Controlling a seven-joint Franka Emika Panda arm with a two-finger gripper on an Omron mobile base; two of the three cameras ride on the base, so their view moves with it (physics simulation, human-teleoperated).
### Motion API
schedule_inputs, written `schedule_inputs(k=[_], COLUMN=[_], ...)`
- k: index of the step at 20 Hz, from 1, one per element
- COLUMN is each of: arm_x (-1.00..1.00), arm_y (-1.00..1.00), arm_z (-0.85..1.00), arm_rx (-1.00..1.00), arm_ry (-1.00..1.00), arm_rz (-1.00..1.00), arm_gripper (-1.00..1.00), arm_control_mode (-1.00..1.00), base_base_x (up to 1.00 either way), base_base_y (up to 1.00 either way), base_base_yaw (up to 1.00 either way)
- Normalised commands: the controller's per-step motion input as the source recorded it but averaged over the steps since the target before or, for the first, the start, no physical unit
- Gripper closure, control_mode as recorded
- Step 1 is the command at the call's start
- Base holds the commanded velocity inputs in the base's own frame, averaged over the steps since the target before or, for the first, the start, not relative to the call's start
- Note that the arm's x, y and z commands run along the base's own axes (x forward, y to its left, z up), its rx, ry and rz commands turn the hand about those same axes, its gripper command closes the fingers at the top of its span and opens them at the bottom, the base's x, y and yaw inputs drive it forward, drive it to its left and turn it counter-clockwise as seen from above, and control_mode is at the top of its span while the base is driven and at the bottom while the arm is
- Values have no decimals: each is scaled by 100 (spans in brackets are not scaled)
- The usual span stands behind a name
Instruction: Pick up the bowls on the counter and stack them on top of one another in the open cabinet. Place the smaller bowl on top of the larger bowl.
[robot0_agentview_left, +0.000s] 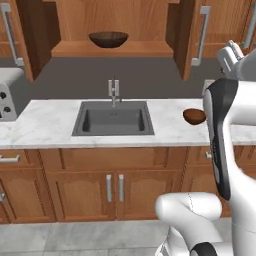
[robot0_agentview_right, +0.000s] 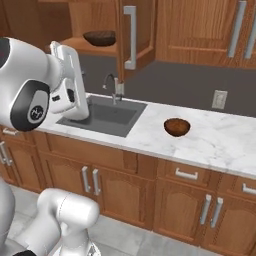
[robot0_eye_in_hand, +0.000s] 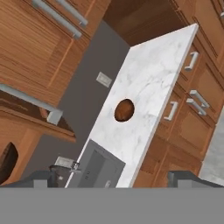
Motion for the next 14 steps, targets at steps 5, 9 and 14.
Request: schedule_inputs(k=[5, 9, 14], arm_x=[0, 0, 0], arm_y=[0, 0, 0], arm_z=[0, 0, 0], arm_rx=[0, 0, 0], arm_ry=[0, 0, 0], arm_rz=[0, 0, 0], arm_gripper=[-100, -100, -100], arm_control_mode=[100, 100, 100], base_base_x=[-21, -14, -2], base_base_y=[-60, -62, -53], base_base_yaw=[3, 2, 6])
